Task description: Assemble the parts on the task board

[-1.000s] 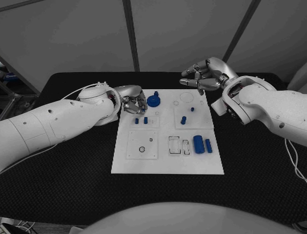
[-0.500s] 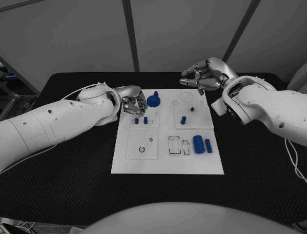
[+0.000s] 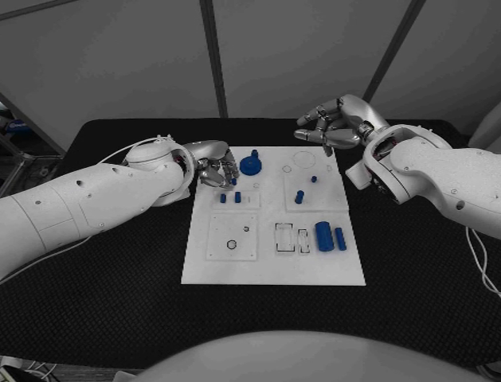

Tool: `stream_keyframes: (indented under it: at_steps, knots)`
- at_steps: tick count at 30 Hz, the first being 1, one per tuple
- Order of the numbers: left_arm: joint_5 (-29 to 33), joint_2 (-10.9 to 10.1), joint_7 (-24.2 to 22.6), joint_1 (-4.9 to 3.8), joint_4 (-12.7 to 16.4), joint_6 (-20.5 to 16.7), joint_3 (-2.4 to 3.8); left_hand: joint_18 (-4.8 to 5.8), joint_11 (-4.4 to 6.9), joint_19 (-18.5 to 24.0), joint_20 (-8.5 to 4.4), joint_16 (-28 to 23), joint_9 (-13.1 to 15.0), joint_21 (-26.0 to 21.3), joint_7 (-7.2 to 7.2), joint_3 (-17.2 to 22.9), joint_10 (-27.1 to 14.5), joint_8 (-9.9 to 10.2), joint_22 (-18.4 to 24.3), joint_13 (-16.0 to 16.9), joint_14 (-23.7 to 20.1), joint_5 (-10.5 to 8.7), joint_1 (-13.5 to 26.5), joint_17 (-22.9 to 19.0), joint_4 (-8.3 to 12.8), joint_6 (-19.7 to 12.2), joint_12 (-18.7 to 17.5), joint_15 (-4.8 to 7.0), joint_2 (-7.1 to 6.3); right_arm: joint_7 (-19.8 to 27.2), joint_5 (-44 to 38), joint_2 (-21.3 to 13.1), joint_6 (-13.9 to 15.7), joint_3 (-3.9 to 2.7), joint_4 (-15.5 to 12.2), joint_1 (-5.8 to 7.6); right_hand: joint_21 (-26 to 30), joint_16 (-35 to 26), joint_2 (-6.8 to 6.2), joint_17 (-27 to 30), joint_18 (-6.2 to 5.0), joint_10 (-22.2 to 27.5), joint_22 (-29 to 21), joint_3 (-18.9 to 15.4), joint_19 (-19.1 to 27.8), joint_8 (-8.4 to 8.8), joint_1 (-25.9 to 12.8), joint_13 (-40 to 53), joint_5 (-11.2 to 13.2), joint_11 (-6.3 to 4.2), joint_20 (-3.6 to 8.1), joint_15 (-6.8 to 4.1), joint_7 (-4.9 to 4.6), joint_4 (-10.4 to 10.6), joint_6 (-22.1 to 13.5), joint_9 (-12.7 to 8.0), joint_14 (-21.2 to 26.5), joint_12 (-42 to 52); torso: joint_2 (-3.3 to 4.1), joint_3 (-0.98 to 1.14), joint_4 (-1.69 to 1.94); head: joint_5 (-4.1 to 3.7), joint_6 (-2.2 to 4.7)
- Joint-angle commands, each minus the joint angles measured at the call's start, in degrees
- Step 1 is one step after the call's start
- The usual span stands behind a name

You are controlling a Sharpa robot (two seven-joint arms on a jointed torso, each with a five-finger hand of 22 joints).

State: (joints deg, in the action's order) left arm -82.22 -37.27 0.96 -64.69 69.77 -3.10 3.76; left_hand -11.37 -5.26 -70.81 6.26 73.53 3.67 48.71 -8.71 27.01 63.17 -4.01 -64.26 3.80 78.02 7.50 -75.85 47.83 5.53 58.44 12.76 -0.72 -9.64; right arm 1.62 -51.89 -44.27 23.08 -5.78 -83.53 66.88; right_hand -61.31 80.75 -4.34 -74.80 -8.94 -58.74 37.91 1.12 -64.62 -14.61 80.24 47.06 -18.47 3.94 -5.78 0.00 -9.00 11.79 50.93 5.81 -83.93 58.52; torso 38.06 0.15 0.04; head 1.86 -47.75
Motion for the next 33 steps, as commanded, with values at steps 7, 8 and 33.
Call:
stream_keyframes:
  at_steps: [7, 8, 33]
  knots:
    - [0.2, -2.1, -0.5, 0.01, 1.3, -2.8, 0.34, 2.47, -0.43, 0.9, 0.42, -0.5, 0.1, -1.0, -0.17, -0.8, -1.8, 0.1, 0.4, -0.1, -1.1, -0.16, 0.2, -1.1, 0.2, -0.2, -0.8, -0.36, -1.02, -4.2, -12.0, -0.5, -5.9, -0.04, 1.8, 0.08, 2.0, -2.5, 0.28, 2.6, -0.63, 3.8, -2.4, 3.6, 0.4, -0.31, 4.0, -17.2, 1.9, -0.08, 0.32, -0.59, 0.25, -0.2, 2.1, -0.5, -1.7, -20.3, -0.03, -0.07, 0.08, -0.03, 0.22]
    - [0.3, -2.4, -0.7, 0.02, 1.4, -3.1, 0.42, 2.47, -0.51, 0.9, 0.47, -0.5, 0.1, -1.0, -0.23, -0.9, -2.1, 0.1, 0.3, -0.1, -1.1, -0.15, 0.1, -1.1, 0.2, -0.1, -1.0, -0.42, -1.0, -4.5, -13.2, -0.6, -6.3, -0.04, 1.9, 0.08, 1.9, -2.5, 0.28, 2.6, -0.59, 4.1, -2.2, 4.2, 0.2, -0.36, 4.6, -18.6, 2.8, 0.0, 0.3, -0.61, 0.31, -0.3, 2.5, -0.5, -1.7, -22.3, -0.05, -0.08, 0.09, -0.03, 0.22]
    - [50.7, -14.6, -15.9, 0.12, 9.2, -13.0, 2.51, 0.87, 0.24, 8.7, 0.42, -17.0, 0.2, -15.6, -0.02, -0.5, 2.0, -0.6, 8.7, 0.3, -11.9, -0.24, 1.0, -24.2, -0.8, 4.0, 1.8, -0.11, 0.32, -11.3, -46.5, -1.7, -9.1, 0.57, 2.0, -2.28, -3.4, -1.8, -4.97, 1.8, 0.59, -3.3, 5.3, 15.1, -3.8, 4.37, 5.4, -37.5, 7.9, 0.84, -0.13, 0.04, 0.62, -1.8, 7.0, -1.9, -2.6, -45.5, 0.06, -0.01, 0.01, -3.02, 2.1]
